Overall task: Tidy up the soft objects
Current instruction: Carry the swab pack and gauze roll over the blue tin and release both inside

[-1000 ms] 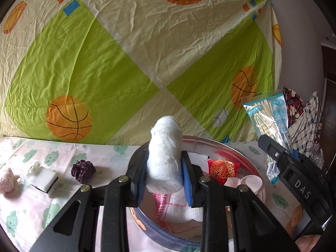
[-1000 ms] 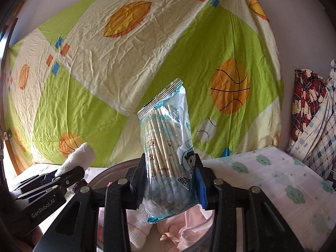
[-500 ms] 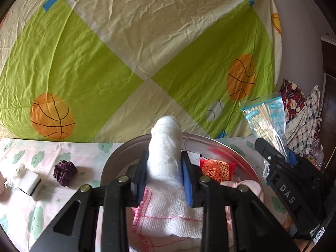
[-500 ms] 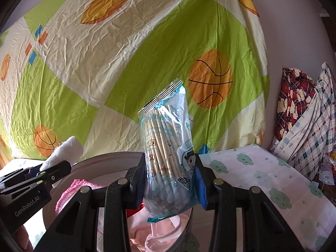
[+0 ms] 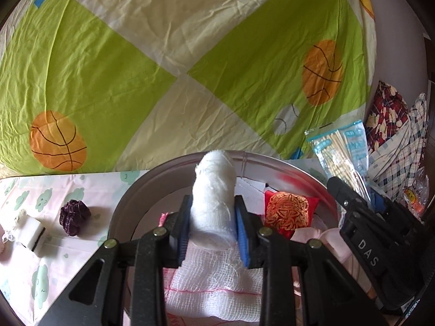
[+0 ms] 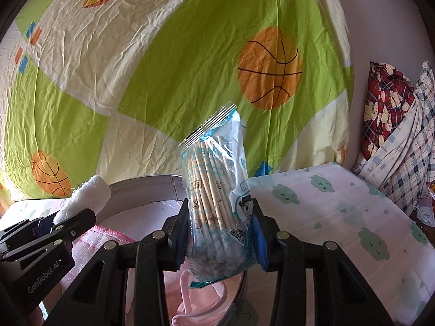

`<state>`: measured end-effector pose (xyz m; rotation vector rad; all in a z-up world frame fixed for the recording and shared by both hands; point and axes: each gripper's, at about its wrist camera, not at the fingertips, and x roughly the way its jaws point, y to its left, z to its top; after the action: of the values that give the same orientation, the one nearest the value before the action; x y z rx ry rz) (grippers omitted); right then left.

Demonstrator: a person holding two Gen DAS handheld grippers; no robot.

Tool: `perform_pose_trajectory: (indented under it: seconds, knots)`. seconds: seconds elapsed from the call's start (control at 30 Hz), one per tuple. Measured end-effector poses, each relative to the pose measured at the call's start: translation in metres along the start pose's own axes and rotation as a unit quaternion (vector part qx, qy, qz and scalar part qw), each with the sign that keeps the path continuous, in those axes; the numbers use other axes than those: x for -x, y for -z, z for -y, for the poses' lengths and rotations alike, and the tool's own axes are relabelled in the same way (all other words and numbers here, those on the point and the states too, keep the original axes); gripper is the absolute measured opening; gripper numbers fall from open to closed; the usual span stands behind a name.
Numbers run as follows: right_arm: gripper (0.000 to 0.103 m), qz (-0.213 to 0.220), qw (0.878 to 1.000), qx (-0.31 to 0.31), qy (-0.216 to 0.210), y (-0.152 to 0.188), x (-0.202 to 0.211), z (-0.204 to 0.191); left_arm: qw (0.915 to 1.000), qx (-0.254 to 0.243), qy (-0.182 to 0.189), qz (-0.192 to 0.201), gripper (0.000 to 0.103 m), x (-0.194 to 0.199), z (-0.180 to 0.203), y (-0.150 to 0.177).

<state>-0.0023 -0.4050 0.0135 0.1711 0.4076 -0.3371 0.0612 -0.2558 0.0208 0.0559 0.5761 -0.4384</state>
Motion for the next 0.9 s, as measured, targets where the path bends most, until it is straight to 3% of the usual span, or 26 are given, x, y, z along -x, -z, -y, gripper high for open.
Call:
perform_pose_trajectory:
  seconds: [0.4, 0.67, 0.9]
  knots:
    - [0.042, -0.033, 0.999, 0.031, 0.002, 0.007, -0.013, -0.011, 0.9986, -0.013, -0.028, -0.043, 0.028, -0.020, 0.001, 0.003]
    - [0.045, -0.046, 0.998, 0.041, -0.019, 0.010, -0.016, -0.016, 0.9978, -0.023, -0.041, -0.047, 0.028, -0.022, 0.003, 0.005]
    - [0.057, -0.042, 0.997, 0.052, -0.034, 0.011, -0.013, -0.023, 0.9977, -0.022, -0.041, -0.049, 0.029, -0.022, 0.002, 0.004]
